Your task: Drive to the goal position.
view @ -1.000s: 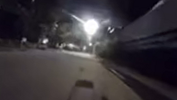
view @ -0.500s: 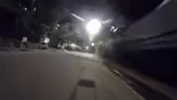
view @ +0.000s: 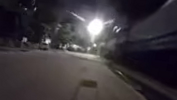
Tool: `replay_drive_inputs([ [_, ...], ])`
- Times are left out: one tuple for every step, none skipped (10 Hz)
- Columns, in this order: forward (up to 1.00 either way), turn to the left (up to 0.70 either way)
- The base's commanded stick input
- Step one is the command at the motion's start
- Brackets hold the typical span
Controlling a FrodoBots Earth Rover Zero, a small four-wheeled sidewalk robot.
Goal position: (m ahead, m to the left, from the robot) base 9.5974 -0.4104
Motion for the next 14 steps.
replay_drive_inputs([
  [0.70, 0.00],
  [0.70, 0.00],
  [0.70, 0.00],
  [0.70, 0.00],
  [0.70, 0.00],
  [0.70, 0.00],
  [0.70, 0.00],
  [0.70, -0.05],
  [0.70, -0.31],
  [0.70, -0.20],
  [0.70, -0.09],
  [0.70, 0.00],
  [0.70, 0.00],
  [0.70, 0.00],
])
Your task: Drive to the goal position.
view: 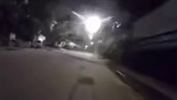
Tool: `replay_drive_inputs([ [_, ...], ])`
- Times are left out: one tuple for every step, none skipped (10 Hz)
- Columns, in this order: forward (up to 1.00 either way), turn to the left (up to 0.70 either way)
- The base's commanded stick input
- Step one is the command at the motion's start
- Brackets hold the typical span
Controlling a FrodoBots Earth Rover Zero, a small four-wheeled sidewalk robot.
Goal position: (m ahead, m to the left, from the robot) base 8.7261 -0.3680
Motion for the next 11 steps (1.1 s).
replay_drive_inputs([
  [0.70, 0.00],
  [0.70, -0.22],
  [0.70, -0.33],
  [0.70, -0.34],
  [0.70, -0.22],
  [0.70, 0.00],
  [0.70, 0.00],
  [0.70, 0.00],
  [0.70, 0.00],
  [0.70, 0.00],
  [0.70, 0.00],
])
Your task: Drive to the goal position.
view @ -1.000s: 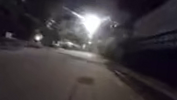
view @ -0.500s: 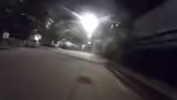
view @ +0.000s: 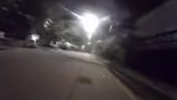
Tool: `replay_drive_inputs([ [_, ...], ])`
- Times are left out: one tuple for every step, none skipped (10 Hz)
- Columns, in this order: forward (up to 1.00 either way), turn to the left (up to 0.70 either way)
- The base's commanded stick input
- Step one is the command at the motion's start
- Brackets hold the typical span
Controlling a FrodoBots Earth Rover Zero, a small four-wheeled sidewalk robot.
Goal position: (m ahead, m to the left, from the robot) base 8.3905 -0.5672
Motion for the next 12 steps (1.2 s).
replay_drive_inputs([
  [0.70, 0.00],
  [0.70, 0.00],
  [0.70, 0.00],
  [0.70, 0.00],
  [0.70, -0.05],
  [0.70, -0.24],
  [0.70, -0.35],
  [0.70, -0.35],
  [0.70, -0.13],
  [0.70, 0.00],
  [0.70, 0.00],
  [0.70, 0.00],
])
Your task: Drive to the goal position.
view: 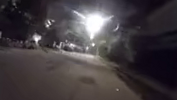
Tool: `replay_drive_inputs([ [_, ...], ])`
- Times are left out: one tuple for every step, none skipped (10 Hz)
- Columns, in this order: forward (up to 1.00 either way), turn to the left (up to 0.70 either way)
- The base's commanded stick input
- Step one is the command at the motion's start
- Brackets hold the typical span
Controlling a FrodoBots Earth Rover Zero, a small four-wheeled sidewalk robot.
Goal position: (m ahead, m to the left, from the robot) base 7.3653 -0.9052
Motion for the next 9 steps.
replay_drive_inputs([
  [0.70, 0.00],
  [0.70, 0.00],
  [0.70, 0.00],
  [0.70, 0.00],
  [0.70, 0.00],
  [0.70, -0.01],
  [0.70, -0.22],
  [0.70, -0.32],
  [0.70, -0.35],
])
